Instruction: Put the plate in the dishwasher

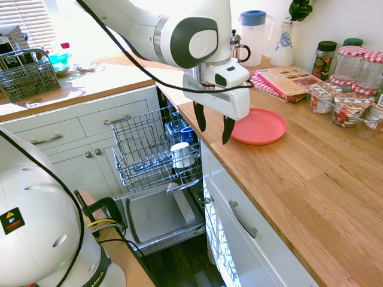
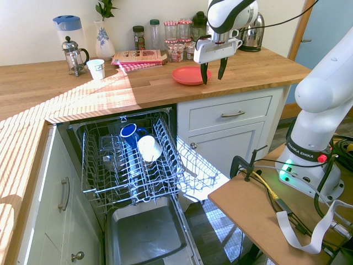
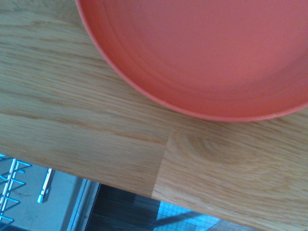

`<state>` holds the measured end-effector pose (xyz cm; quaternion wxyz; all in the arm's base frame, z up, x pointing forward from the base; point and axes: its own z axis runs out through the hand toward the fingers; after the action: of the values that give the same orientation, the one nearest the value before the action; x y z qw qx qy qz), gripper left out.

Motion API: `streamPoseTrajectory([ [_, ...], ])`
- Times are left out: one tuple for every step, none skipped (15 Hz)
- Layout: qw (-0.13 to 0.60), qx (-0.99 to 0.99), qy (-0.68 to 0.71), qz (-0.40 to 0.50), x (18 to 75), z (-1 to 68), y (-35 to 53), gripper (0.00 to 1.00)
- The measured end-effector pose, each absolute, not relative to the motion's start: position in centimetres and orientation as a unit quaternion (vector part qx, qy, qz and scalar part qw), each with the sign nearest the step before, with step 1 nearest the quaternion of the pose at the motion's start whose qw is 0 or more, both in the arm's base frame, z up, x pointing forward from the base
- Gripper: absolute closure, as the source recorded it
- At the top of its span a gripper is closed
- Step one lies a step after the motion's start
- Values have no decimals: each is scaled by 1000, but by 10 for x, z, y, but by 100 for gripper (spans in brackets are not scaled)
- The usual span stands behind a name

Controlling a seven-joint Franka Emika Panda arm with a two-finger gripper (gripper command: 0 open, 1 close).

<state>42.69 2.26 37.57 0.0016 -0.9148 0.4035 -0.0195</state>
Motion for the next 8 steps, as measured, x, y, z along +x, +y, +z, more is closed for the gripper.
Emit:
streamPoseTrajectory([
  [2,-915,404,-18,427,375,22,0],
  [6,-913,407,-16,427,375,20,0],
  [12,-909,416,-17,428,375,13,0],
  [20,-903,429,-21,431,374,2,0],
  [31,-894,446,-26,434,371,-10,0],
  [41,-885,463,-33,439,367,-23,0],
  [52,-876,478,-40,446,362,-33,0],
  [65,-867,492,-46,454,359,-40,0],
])
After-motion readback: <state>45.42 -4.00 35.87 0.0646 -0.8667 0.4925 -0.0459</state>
